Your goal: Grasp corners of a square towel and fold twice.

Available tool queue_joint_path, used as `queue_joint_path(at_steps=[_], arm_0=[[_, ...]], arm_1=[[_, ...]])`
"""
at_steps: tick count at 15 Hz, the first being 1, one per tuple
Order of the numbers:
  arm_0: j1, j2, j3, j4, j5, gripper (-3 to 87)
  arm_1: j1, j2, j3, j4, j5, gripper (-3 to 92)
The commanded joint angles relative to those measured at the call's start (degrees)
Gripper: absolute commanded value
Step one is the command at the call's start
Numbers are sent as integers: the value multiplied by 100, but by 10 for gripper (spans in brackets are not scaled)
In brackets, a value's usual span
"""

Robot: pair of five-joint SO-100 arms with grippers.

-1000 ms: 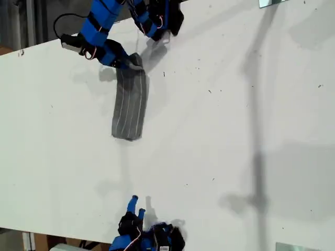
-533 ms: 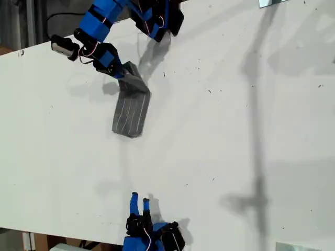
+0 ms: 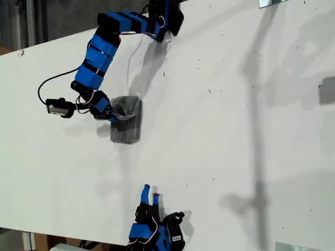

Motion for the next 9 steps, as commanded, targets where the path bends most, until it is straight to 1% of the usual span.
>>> queue_joint_path(at_steps=[1, 2, 4, 6, 9], arm_0=[[-114, 18, 35, -26, 70, 247], [-141, 18, 114, -88, 105, 247], [-149, 18, 290, -141, 18, 247], [-149, 18, 343, -167, -9, 247], [-202, 18, 431, -211, 79, 247]], arm_1=[[-167, 26, -404, -316, -141, 38], [-264, -9, -396, -483, -264, 123], [-457, 0, -396, -782, -519, 238], [-466, 132, -404, -940, -598, 316], [-255, 896, 272, -1099, -580, 379]])
